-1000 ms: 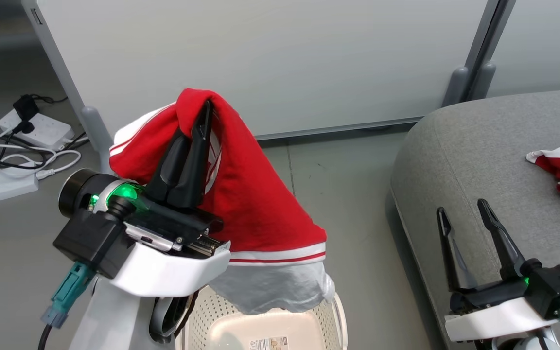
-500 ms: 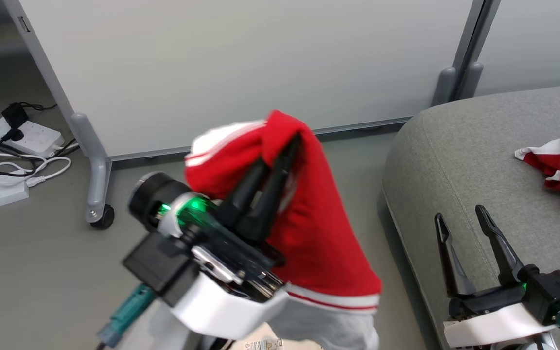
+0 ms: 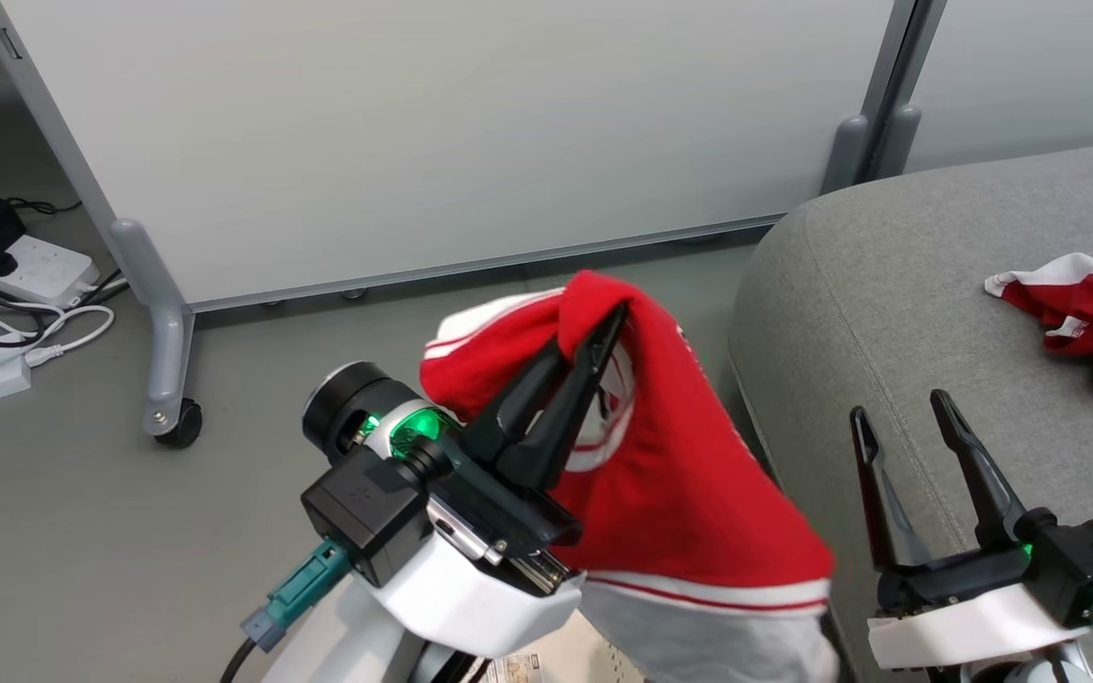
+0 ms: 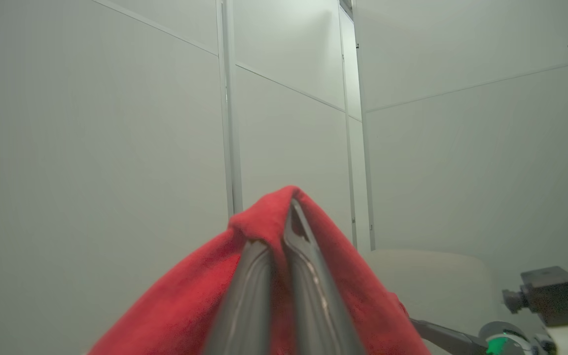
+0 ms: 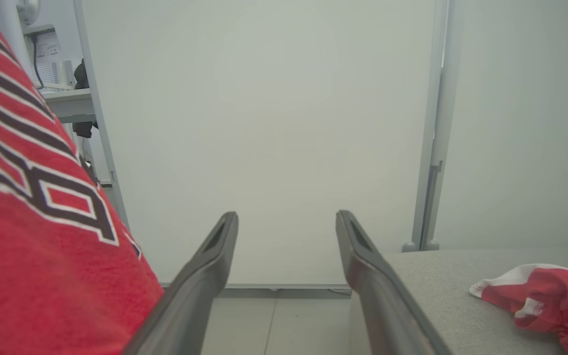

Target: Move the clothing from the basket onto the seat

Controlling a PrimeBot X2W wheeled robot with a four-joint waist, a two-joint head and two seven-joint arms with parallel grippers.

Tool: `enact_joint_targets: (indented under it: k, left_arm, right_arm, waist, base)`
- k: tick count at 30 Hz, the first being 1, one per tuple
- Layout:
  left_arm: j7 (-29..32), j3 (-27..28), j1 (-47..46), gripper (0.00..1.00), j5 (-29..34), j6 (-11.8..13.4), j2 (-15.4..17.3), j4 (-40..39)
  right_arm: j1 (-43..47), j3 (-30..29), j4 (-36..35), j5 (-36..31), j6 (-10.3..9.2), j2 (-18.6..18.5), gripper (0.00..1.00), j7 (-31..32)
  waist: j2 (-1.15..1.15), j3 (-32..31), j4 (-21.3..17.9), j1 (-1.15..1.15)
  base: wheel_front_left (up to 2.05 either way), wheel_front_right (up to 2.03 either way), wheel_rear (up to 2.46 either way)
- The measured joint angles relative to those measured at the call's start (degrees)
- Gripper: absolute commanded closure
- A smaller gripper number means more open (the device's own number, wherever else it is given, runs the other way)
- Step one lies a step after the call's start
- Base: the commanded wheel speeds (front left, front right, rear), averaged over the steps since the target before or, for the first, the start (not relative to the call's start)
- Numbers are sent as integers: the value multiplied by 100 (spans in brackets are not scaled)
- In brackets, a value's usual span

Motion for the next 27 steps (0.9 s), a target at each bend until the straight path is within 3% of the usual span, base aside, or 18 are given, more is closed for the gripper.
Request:
enact_joint_targets:
  k: [6, 14, 19, 27]
  left_arm:
    - [0, 166, -5, 100, 30, -7, 1, 63]
    - [0, 287, -32, 100, 102, -16, 1, 159]
    - [0, 304, -33, 100, 151, -34, 0, 219]
    - [0, 231, -32, 100, 202, -58, 0, 270]
  right_arm:
    - [-40, 246, -238, 281, 0, -152, 0, -1]
    - [-34, 1742, -758, 945, 0, -1091, 0, -1]
    - [-74, 2563, -887, 931, 0, -1667, 0, -1]
    - [-205, 2677, -845, 845, 0, -1659, 0, -1]
  waist:
    - [0, 41, -57, 0]
    - [0, 61, -113, 0]
    - [0, 59, -123, 0]
    - [0, 68, -96, 0]
  base:
    - [0, 0, 0]
    - [0, 0, 0]
    - [0, 0, 0]
    - [0, 0, 0]
